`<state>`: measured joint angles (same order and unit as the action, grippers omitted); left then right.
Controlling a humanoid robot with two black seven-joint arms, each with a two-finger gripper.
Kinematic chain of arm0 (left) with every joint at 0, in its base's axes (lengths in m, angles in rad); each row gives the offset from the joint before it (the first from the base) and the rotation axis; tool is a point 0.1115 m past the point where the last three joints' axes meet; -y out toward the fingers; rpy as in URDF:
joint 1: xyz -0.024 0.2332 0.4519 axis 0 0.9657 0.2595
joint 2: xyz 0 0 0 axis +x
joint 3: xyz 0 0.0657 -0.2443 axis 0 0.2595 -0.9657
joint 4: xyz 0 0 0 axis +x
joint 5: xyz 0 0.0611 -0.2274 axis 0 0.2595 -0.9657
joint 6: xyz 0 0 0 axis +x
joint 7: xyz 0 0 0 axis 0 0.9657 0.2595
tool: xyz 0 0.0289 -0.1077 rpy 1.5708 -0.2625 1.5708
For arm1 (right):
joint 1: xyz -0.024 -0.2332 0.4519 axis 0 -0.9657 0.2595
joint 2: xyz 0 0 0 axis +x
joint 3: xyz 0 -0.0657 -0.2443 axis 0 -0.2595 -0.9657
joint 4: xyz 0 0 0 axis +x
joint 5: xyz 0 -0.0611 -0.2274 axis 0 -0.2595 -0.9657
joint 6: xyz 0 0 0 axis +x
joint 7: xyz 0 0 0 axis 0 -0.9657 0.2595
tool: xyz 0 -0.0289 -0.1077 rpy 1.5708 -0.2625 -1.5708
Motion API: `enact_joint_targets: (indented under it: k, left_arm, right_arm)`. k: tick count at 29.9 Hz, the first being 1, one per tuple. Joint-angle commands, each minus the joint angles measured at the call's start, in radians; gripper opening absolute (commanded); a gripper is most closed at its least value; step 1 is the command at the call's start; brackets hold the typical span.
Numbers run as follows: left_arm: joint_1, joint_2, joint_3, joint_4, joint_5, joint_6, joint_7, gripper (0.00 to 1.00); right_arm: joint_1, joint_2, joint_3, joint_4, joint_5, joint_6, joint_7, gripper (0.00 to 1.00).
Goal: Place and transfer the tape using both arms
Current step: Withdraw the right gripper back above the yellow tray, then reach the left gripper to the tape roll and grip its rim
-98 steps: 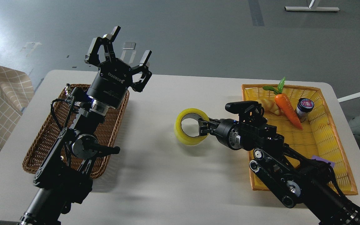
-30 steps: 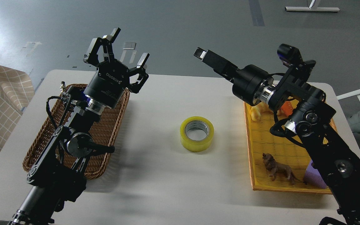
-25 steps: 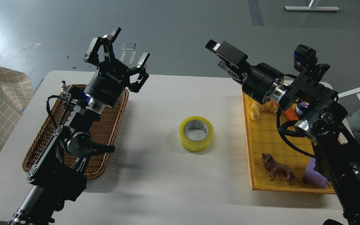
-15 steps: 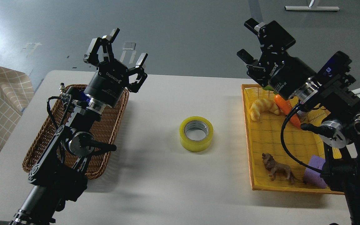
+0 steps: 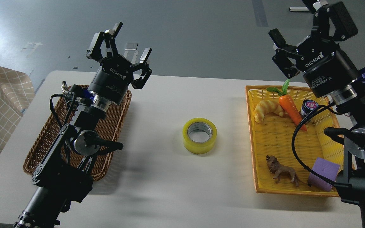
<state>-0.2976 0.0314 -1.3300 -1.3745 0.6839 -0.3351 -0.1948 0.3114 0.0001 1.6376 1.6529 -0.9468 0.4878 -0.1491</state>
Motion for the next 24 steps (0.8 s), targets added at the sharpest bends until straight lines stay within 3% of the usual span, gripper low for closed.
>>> enact_joint_targets:
  k: [1,3,5,17,24]
  left_arm:
    - [-0.002,0.001,-0.003,-0.003,-0.001,0.002,0.021,0.98]
    - [-0.017,0.022,-0.015,0.0,-0.003,0.004,0.069,0.98]
    - [-0.028,0.027,-0.014,0.0,-0.001,0.004,0.08,0.98]
    - [-0.002,0.025,-0.008,-0.07,0.146,0.019,0.081,0.98]
    - [-0.005,0.021,0.032,-0.117,0.397,0.186,0.089,0.98]
  right_arm:
    - [-0.012,0.0,0.007,-0.004,0.003,0.0,0.0,1.0]
    - [-0.014,0.0,0.007,-0.002,0.003,0.0,0.0,1.0]
    - [-0.015,0.0,0.007,-0.001,0.003,-0.002,0.0,1.0]
    - [-0.014,0.0,0.008,0.001,0.003,0.001,-0.001,1.0]
    - [-0.014,0.0,0.008,0.005,0.003,0.001,-0.004,1.0]
